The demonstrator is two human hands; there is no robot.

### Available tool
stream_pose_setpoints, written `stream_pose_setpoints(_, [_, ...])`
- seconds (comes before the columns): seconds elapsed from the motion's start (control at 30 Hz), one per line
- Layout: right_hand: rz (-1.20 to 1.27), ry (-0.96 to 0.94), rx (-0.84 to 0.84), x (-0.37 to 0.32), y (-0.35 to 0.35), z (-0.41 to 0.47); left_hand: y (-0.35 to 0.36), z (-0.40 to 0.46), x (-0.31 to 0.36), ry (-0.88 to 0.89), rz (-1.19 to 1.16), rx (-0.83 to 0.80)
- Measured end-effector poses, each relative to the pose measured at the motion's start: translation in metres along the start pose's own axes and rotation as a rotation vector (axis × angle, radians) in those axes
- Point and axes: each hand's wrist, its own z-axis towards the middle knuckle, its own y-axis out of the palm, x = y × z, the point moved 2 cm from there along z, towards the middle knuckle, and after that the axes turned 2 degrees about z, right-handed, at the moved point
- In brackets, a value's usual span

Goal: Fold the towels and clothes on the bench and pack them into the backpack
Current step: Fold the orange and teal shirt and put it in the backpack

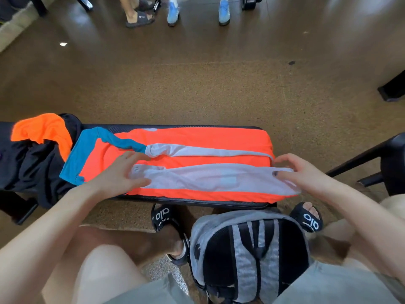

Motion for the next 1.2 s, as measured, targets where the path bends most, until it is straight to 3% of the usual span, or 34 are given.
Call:
stream_pose_setpoints(0.13, [-0.13,-0.097,-0.008,0.0,-0.003,-0.006,0.018,0.014,0.03,0.303,0.354,0.165])
stream_pose_setpoints(0.27, [-0.195,-0.118,0.085,0.0,-0.006,-0.011,0.032,0.029,0.045,0.398,0.507,0.157])
stream_pose_setpoints(0.37, [-0.196,-0.126,0.115,-0.003,-0.007,-0.016,0.032,0.03,0.049,0.344,0.519,0.09])
stream_pose_setpoints(0.57, [-0.194,-0.143,0.109,-0.002,-0.014,-0.023,0.012,0.006,0.057,0.271,0.268,0.088])
stream_pose_setpoints(0.77, [-0.051,-0.171,0.069,-0.007,-0.019,-0.03,0.006,-0.024,0.051,0.361,0.369,0.05])
stream_pose_setpoints(1.0, [-0.023,-0.161,0.003,0.003,-0.024,-0.03,-0.003,-0.041,0.067,0.396,0.426,0.18])
stream_pose_setpoints(1.2, [0.111,-0.118,-0.066,0.009,-0.024,-0.031,0.003,-0.053,0.057,0.283,0.351,0.17])
